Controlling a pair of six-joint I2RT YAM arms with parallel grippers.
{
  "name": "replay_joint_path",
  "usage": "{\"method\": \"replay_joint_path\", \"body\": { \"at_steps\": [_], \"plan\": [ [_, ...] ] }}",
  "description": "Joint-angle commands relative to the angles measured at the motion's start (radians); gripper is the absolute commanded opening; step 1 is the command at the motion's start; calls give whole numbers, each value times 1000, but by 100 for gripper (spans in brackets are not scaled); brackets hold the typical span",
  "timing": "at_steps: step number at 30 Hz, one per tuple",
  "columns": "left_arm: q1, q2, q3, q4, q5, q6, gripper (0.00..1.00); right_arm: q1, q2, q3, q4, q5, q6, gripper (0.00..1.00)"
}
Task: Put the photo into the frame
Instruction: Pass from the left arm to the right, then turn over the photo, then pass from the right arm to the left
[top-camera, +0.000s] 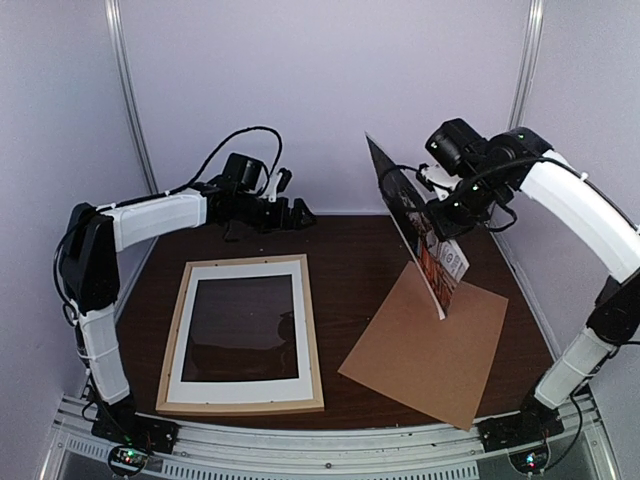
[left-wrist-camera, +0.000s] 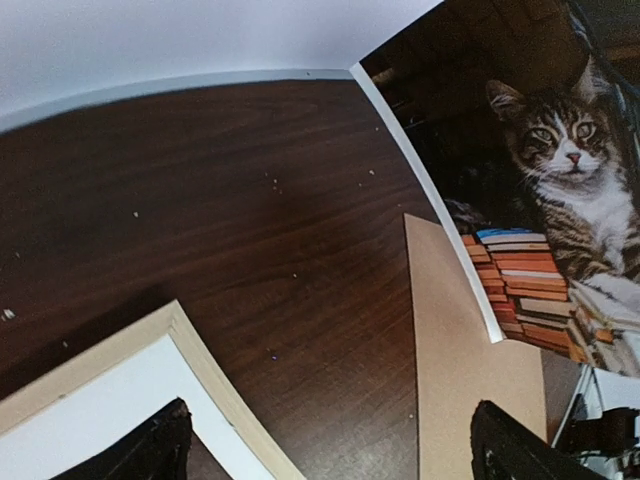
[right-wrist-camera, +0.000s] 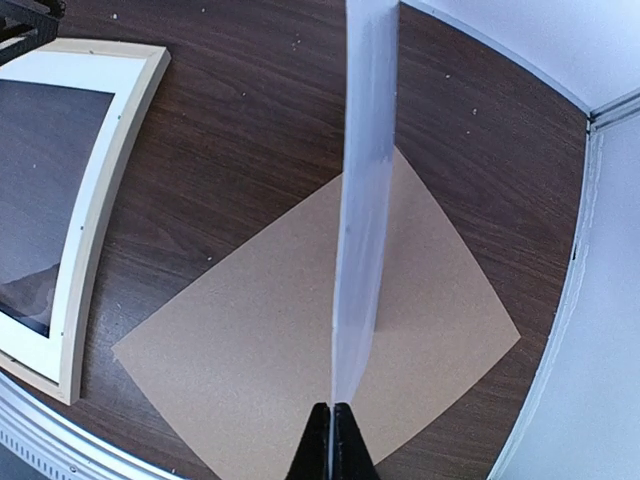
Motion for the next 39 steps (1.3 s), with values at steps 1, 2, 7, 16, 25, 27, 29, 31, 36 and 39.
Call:
{"method": "replay_joint_path", "body": {
  "at_steps": [1,2,7,16,25,27,29,31,36,39],
  "plan": [
    [-11,-78,-124,196,32,-269,98,102,90,47,23,96,57,0],
    [-11,-81,-151,225,43,-307,98,123,111,51,34,92,59,0],
    [-12,-85,-241,270,75,-432,98,194,226,57,124,28,80,0],
    [-11,-205,-489,394,-14,-611,98,214,335,-37,359,-174,135,0],
    [-8,-257,-588,444,-78,-684,98,219,422,-46,483,-327,179,1],
    [-6,-254,-590,456,-75,-690,98,220,437,-45,496,-351,184,1],
    [-4,-244,-592,471,-68,-698,98,222,450,-50,511,-367,192,1],
    [-3,-227,-598,500,-54,-711,97,222,454,-56,525,-378,198,1],
    [-2,-176,-604,553,-12,-752,97,222,461,-80,570,-401,213,2],
    [-2,-161,-611,582,-6,-773,97,222,469,-82,578,-407,215,4]
  ]
}}
